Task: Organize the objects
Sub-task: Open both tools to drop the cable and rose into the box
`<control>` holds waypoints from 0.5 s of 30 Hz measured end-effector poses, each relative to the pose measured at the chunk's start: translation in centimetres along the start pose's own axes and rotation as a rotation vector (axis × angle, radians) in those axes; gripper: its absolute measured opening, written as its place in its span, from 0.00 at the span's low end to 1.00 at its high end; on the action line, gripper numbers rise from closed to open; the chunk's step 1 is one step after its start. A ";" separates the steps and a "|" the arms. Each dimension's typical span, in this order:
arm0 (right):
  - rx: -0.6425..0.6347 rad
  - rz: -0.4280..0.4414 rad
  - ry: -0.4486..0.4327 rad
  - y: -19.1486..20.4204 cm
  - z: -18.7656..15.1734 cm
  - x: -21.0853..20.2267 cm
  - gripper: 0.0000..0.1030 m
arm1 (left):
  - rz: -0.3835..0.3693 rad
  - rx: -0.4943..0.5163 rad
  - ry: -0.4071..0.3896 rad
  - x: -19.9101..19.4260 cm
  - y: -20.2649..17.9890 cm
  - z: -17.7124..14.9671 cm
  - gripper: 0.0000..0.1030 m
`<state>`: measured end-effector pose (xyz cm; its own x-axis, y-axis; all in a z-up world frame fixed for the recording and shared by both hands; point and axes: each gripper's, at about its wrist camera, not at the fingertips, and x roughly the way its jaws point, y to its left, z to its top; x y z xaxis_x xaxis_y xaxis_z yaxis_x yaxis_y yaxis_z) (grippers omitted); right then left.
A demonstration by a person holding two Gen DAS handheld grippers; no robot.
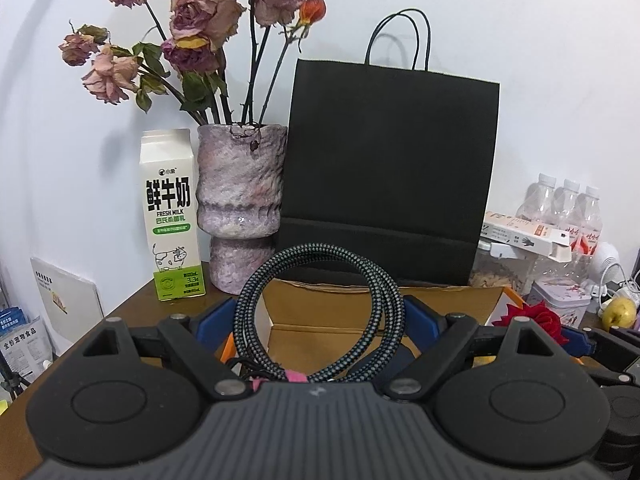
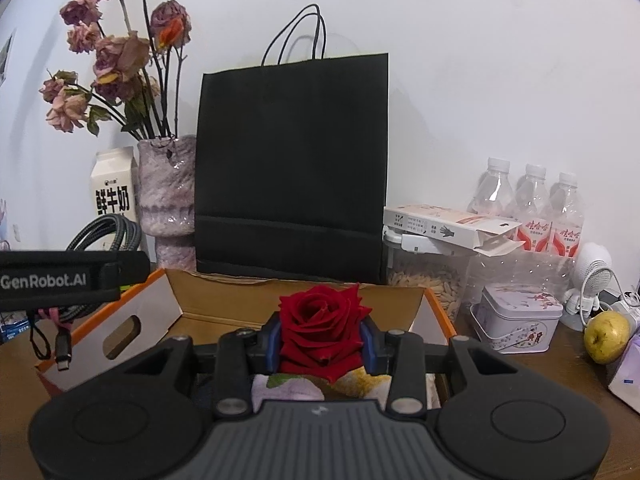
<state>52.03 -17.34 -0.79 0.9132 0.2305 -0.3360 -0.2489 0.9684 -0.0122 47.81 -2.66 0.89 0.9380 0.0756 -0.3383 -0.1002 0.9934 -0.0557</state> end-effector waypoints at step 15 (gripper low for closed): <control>-0.010 -0.015 0.049 -0.4 -0.1 2.5 0.64 | 0.011 0.002 0.010 2.8 -0.1 0.2 1.00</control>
<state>54.41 -17.11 -1.73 0.8999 0.2107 -0.3817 -0.2388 0.9707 -0.0272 50.46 -2.50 0.12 0.9334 0.0855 -0.3484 -0.1097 0.9927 -0.0502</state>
